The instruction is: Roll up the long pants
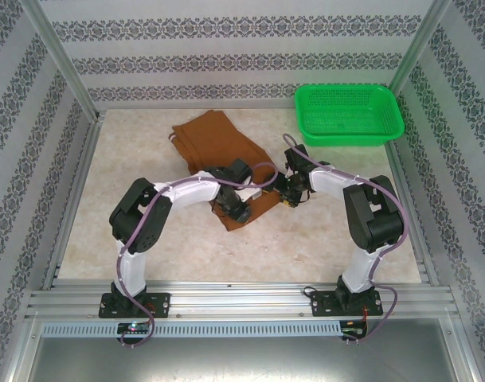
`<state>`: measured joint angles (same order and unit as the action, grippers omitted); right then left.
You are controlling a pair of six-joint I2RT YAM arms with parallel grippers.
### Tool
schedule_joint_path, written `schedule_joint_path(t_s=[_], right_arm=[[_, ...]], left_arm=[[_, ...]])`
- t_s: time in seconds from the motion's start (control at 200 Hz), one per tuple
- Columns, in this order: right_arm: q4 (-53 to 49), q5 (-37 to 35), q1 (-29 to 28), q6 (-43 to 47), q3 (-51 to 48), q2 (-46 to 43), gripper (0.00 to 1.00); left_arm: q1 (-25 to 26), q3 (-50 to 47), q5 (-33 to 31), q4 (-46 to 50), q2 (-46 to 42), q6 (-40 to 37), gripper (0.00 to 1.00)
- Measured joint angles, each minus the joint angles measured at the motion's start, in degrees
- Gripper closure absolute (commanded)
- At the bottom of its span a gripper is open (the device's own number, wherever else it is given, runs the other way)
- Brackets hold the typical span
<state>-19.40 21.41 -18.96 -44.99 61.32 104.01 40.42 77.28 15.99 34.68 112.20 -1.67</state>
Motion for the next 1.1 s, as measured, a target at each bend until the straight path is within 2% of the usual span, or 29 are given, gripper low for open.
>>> schedule_joint_path(t_s=[0.07,0.08,0.11,0.125,0.235,0.39,0.53,0.679,0.739,0.789,0.909,1.099], right_arm=[[0.46,0.13,0.0,-0.02,-0.33,0.0,0.23],[0.52,0.15,0.0,0.0,-0.35,0.0,0.23],[0.68,0.15,0.0,-0.02,-0.5,0.0,0.23],[0.79,0.15,0.0,-0.02,-0.59,0.0,0.23],[1.53,0.59,0.07,-0.02,-0.96,-0.02,0.23],[3.37,1.51,0.09,-0.11,-1.75,-0.13,0.23],[4.85,2.08,0.09,-0.2,-2.05,-0.13,0.23],[5.92,2.05,0.09,-0.2,-2.25,-0.15,0.23],[6.21,2.05,0.11,-0.2,-2.25,-0.15,0.23],[6.4,2.05,0.11,-0.2,-2.27,-0.13,0.24],[7.08,1.97,0.11,-0.87,-2.6,-0.13,0.24],[8.2,2.08,0.76,-2.6,-2.8,-0.13,0.24]], left_arm=[[2.78,-1.64,-5.62,-0.7,-2.21,-0.96,0.58],[3.17,-1.84,-6.43,-0.74,-2.51,-1.22,0.49],[4.33,-2.43,-8.76,-0.85,-3.37,-1.64,0.38],[4.87,-2.64,-9.94,-0.92,-3.72,-2.16,0.35],[7.98,-3.87,-17.9,-2.21,-4.37,-3.67,0.33],[8.96,-3.96,-27.04,-3.13,-2.21,-6.56,0.32],[9.16,-2.6,-31.08,-2.97,-0.24,-8.85,0.31],[9.05,-0.22,-32.02,-1.38,1.68,-10.16,0.31],[8.76,0.94,-31.95,-0.57,2.58,-10.21,0.37],[8.35,1.77,-31.69,-0.22,3.34,-9.92,0.48],[6.67,3.72,-30.36,-0.28,5.38,-9.73,1.0],[5.31,4.52,-28.85,0.02,5.35,-9.99,1.0]])
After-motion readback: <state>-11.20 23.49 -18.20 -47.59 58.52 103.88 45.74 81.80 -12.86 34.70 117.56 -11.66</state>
